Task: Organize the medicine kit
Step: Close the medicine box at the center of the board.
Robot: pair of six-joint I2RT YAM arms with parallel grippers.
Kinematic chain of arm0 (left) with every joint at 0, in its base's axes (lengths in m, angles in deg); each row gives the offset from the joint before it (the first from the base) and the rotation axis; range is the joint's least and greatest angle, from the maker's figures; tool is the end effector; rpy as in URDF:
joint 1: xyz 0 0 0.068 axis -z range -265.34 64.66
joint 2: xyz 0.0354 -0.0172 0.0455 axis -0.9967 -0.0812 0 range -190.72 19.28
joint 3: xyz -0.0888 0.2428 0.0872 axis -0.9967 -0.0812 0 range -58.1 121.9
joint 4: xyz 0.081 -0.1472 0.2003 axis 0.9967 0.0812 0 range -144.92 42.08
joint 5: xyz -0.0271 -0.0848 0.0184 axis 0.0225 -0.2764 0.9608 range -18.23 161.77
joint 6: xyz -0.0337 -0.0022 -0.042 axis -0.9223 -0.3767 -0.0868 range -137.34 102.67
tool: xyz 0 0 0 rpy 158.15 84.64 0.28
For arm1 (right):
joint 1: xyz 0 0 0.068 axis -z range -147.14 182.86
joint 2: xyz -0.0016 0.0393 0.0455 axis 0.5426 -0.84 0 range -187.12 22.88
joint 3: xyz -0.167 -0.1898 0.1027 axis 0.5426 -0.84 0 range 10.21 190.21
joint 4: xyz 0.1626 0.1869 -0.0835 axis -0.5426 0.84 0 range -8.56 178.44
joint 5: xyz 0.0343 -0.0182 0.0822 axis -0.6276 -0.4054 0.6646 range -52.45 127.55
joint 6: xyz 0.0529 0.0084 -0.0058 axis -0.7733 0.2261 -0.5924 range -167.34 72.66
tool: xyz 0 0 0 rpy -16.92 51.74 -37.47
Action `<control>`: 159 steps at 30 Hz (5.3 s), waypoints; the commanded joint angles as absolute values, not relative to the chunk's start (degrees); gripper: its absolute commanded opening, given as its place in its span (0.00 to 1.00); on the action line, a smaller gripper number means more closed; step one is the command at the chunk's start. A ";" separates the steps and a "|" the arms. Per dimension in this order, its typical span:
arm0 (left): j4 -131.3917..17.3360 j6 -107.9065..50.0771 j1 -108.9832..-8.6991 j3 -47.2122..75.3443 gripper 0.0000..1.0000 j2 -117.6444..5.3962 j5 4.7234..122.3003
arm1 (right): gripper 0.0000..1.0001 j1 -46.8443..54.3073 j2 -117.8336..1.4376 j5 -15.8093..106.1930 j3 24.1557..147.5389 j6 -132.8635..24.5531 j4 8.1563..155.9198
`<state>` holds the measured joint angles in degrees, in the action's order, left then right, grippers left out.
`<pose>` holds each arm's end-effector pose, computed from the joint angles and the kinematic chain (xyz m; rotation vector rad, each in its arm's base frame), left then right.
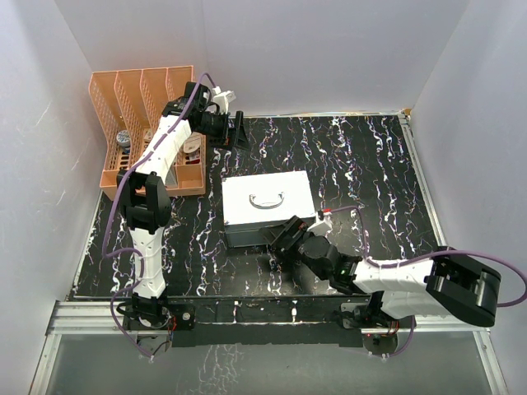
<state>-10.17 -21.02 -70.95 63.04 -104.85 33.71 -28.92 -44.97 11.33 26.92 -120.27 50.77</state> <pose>0.4639 -0.1417 0.3037 0.5319 2.3143 -0.9447 0.1180 0.1865 0.1679 0.5257 1.9958 1.1225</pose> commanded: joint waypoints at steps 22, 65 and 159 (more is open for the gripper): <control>-10.10 -21.25 -70.68 63.93 0.97 -103.13 33.11 | 0.98 -29.19 -54.36 10.13 26.21 -113.07 27.55; -10.53 -21.99 -70.68 64.94 0.97 -104.73 33.02 | 0.98 -29.19 -61.20 15.83 24.22 -108.63 11.88; -8.96 -20.74 -70.73 62.70 0.97 -103.71 32.80 | 0.98 -29.28 -58.86 18.80 25.28 -102.62 9.12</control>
<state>-9.91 -20.95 -70.95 63.06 -105.16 33.71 -29.29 -60.69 21.15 24.78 -103.98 12.58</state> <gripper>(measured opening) 0.970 0.983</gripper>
